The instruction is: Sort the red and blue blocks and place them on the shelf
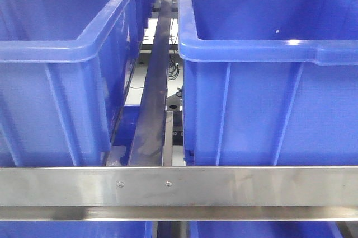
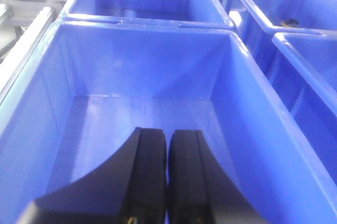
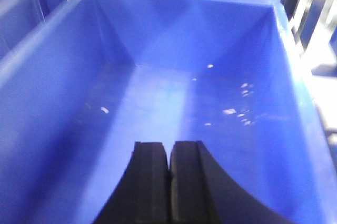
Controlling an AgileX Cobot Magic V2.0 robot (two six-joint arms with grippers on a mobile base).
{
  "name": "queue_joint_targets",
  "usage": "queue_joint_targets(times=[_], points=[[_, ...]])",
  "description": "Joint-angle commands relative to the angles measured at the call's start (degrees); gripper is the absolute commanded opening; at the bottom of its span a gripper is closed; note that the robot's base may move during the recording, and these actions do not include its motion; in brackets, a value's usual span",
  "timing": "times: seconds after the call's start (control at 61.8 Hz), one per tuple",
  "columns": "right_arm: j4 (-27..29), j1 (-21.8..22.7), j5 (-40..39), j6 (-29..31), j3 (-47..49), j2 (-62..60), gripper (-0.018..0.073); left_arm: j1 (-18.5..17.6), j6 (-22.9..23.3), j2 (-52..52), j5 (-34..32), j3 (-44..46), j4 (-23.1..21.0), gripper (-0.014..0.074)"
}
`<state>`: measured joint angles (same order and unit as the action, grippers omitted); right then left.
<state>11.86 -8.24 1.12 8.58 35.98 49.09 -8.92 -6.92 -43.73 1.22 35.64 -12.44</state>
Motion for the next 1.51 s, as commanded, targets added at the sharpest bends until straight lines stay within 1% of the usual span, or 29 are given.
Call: queue_joint_targets(times=[0.0,0.13,0.243,0.356,0.421,0.615,0.728,0.858,0.923,1.004,1.489], points=[[0.9,2.0,-4.9,0.4,1.9,-1.4,0.0068,0.1,0.2,2.3,-8.1,-0.2,-0.3,0.0122],[0.9,6.2,-4.6,0.4,1.0,-3.4,0.0068,0.1,0.2,6.6,-7.7,-4.7,-0.4,0.0122],[0.9,8.4,-6.2,0.4,-2.5,-7.3,0.0068,0.1,0.2,10.9,-7.7,-8.8,-0.4,0.0122],[1.1,8.5,-7.3,0.4,-8.3,-12.9,0.0068,0.1,0.2,15.0,-7.7,-13.3,-0.4,0.0122],[2.0,8.5,-7.2,0.4,-11.4,-16.8,0.0068,0.1,0.2,16.9,-7.7,-15.2,-0.4,0.0122],[2.6,8.5,-3.7,0.4,-16.4,-28.5,0.0068,0.4,0.2,22.5,-7.4,-18.7,-0.4,0.0122],[2.6,8.5,1.5,0.4,-16.8,-34.4,0.0068,2.2,0.2,24.4,-6.5,-19.3,-0.4,0.0122],[2.6,8.5,6.8,0.4,-16.8,-38.7,0.0068,5.1,0.2,25.2,-5.9,-19.3,-0.3,0.0122],[2.6,8.5,8.2,0.4,-16.9,-39.6,0.0068,5.9,0.2,25.2,-5.9,-19.3,-0.3,0.0122],[2.6,8.5,9.0,0.4,-16.9,-39.7,0.0068,5.9,0.2,25.2,-5.9,-19.3,-0.3,0.0122],[2.6,8.5,9.0,0.4,-16.9,-39.7,0.0068,5.9,0.2,25.2,-5.9,-19.3,-0.3,0.0122]])
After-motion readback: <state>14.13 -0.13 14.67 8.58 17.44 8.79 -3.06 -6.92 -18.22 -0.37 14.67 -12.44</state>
